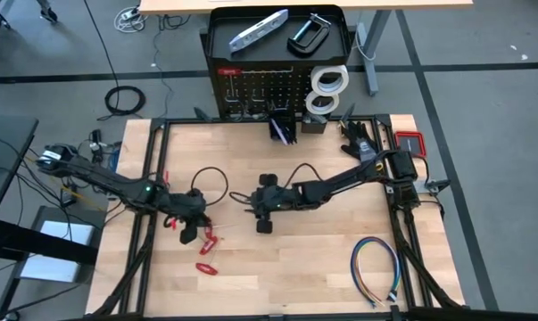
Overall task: Hang tools onto peg board
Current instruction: Hang the red allen wrench on the peg board
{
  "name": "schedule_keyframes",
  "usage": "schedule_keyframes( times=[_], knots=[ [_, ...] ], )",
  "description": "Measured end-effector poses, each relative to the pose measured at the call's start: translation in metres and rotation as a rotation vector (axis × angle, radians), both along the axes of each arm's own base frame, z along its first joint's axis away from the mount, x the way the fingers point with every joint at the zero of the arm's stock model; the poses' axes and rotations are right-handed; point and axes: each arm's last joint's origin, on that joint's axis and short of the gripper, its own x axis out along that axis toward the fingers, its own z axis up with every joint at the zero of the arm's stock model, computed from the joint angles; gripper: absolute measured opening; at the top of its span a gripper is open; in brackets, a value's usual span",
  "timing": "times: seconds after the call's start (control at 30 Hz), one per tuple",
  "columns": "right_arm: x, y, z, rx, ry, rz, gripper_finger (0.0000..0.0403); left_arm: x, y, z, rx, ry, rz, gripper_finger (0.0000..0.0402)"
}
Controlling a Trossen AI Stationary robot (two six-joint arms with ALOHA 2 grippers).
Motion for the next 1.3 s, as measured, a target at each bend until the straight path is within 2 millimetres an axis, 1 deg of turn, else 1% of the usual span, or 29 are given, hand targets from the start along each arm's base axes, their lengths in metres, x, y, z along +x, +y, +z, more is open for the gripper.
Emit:
schedule_keyframes(
  times=[0.03,0.13,0.27,0.33,0.37,0.5,0.57,0.6,0.67,0.73,0.8,0.93,1.03,1.17,1.23,1.27,1.3],
  knots=[
    [0.003,0.002,-0.002,0.004,-0.055,0.027,0.0165,0.001,0.0,-0.001,0.004,0.01,0.002,0.0064],
    [0.012,0.012,-0.022,-0.005,-0.155,0.096,0.0165,0.002,0.0,-0.004,0.014,0.034,0.005,0.0064],
    [0.024,0.021,-0.062,-0.011,-0.155,0.127,0.0165,0.003,-0.001,-0.005,0.018,0.039,0.003,0.0064],
    [0.032,0.023,-0.072,-0.011,-0.158,0.13,0.0165,0.003,0.0,-0.005,0.021,0.042,0.0,0.0064],
    [0.035,0.023,-0.074,-0.011,-0.159,0.127,0.0165,0.003,0.0,-0.005,0.022,0.043,0.0,0.0064],
    [0.053,0.016,-0.07,-0.004,-0.201,0.118,0.0162,0.003,0.0,-0.005,0.014,0.045,0.01,0.0064],
    [0.057,0.014,-0.074,0.014,-0.17,0.145,0.0156,0.003,0.0,-0.004,0.014,0.048,0.04,0.0064],
    [0.062,0.014,-0.077,0.024,-0.171,0.161,0.0152,0.005,0.0,-0.001,0.019,0.039,0.065,0.0064],
    [0.067,0.015,-0.083,0.032,-0.146,0.188,0.0142,0.01,0.0,0.012,0.03,-0.017,0.085,0.0064],
    [0.074,0.015,-0.089,0.036,-0.137,0.209,0.0132,0.017,-0.002,0.028,0.051,-0.077,0.07,0.0064],
    [0.08,0.016,-0.093,0.045,-0.119,0.224,0.0121,0.019,-0.002,0.041,0.084,-0.089,0.071,0.0064],
    [0.083,0.015,-0.093,0.056,-0.077,0.22,0.0095,0.023,0.0,0.063,0.139,-0.109,0.126,0.0064],
    [0.083,0.011,-0.094,0.057,-0.057,0.222,0.0066,0.024,0.0,0.068,0.16,-0.117,0.125,0.0064],
    [0.082,0.006,-0.096,0.063,-0.026,0.21,0.0018,0.025,-0.001,0.071,0.175,-0.144,0.105,0.0064],
    [0.082,0.005,-0.097,0.057,-0.019,0.202,0.001,0.027,-0.001,0.073,0.186,-0.17,0.125,0.0064],
    [0.081,0.005,-0.098,0.051,-0.018,0.193,0.0011,0.028,0.0,0.074,0.204,-0.188,0.143,0.0064],
    [0.081,0.004,-0.094,0.041,-0.021,0.178,0.0014,0.027,0.0,0.077,0.229,-0.212,0.152,0.0062]
  ],
)
